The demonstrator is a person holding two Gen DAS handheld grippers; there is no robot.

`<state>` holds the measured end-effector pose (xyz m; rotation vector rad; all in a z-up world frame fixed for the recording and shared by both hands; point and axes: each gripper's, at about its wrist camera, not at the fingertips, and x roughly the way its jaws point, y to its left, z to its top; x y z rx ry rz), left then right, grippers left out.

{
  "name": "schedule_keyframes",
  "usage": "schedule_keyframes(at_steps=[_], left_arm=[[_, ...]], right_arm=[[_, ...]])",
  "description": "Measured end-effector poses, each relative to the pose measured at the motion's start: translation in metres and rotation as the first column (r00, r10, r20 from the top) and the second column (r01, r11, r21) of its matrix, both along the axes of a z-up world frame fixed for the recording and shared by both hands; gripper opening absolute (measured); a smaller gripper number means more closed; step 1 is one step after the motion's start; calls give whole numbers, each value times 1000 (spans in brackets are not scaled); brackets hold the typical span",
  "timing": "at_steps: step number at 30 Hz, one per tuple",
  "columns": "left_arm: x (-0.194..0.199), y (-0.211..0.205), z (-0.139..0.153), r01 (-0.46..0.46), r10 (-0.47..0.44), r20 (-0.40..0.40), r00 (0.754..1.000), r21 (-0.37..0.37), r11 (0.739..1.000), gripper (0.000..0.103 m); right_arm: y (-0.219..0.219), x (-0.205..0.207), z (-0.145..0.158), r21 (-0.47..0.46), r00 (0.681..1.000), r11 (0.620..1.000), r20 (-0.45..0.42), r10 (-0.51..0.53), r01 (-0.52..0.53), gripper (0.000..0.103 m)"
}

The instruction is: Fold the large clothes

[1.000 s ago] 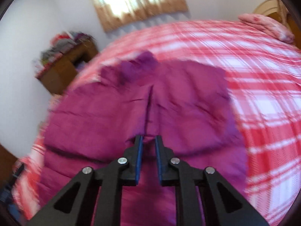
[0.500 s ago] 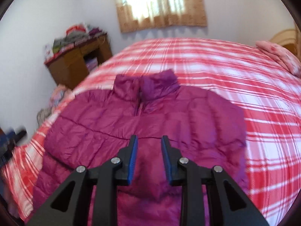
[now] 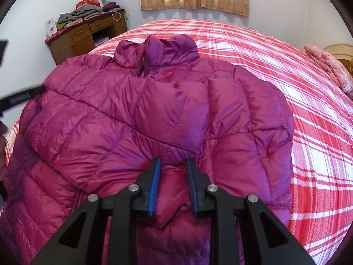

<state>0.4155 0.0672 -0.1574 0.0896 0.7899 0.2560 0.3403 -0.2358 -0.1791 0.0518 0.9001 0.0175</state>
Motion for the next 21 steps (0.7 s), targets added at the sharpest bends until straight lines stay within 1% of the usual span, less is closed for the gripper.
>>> schedule_keyframes(at_steps=[2, 3, 4, 5, 6, 7, 9, 11, 13, 15, 16, 17, 18, 19, 21], left_arm=[[2, 7, -19, -22, 21, -11, 1000, -21, 1000, 78], [3, 10, -25, -29, 28, -20, 999, -38, 999, 81], [6, 14, -27, -47, 45, -32, 999, -58, 997, 86], [8, 16, -28, -62, 60, -33, 998, -65, 996, 89], [10, 18, -30, -79, 77, -39, 996, -70, 994, 95], [15, 22, -34, -96, 91, -54, 994, -81, 992, 98], [21, 24, -38, -113, 106, -70, 992, -105, 988, 102], [22, 23, -38, -116, 110, -72, 991, -99, 988, 102], [17, 21, -35, -113, 108, -56, 993, -89, 990, 102], [7, 23, -31, -109, 105, -37, 994, -113, 988, 102], [0, 25, -27, -101, 100, -17, 995, -133, 986, 102], [-10, 25, -23, -83, 85, 12, 996, -156, 984, 102], [-20, 24, -19, -59, 68, 45, 997, -171, 983, 102], [-26, 23, -16, -45, 57, 69, 996, -174, 984, 102], [-40, 15, -10, -17, 37, 122, 992, -162, 987, 102]], right_arm=[[1, 0, -2, -8, 1000, 1000, 10, 6, -6, 26], [1, 0, -3, -4, 1000, 1000, 14, 7, -7, 27], [0, 1, -3, 0, 1000, 1000, 16, 7, -7, 27], [0, 0, -3, 4, 1000, 1000, 18, 7, -7, 27], [0, 0, -3, 7, 1000, 1000, 23, 7, -7, 28], [0, 0, -4, 13, 1000, 1000, 31, 6, -6, 28], [-1, 1, -5, 21, 999, 1000, 36, 3, -3, 28], [-1, 0, -5, 24, 999, 1000, 36, 1, -2, 28], [-1, 0, -4, 22, 999, 1000, 34, 0, 0, 28], [0, 1, -2, 16, 1000, 1000, 20, 0, 0, 29], [-2, 2, 4, 28, 1000, 1000, 3, 3, -3, 31], [-5, 4, 10, 52, 1000, 999, -4, 4, -4, 31], [-9, 5, 19, 90, 1000, 996, 8, 3, -3, 31], [-15, 8, 31, 123, 999, 992, 33, -8, 4, 33], [-24, 21, 51, 147, 998, 989, 59, -36, 27, 40]])
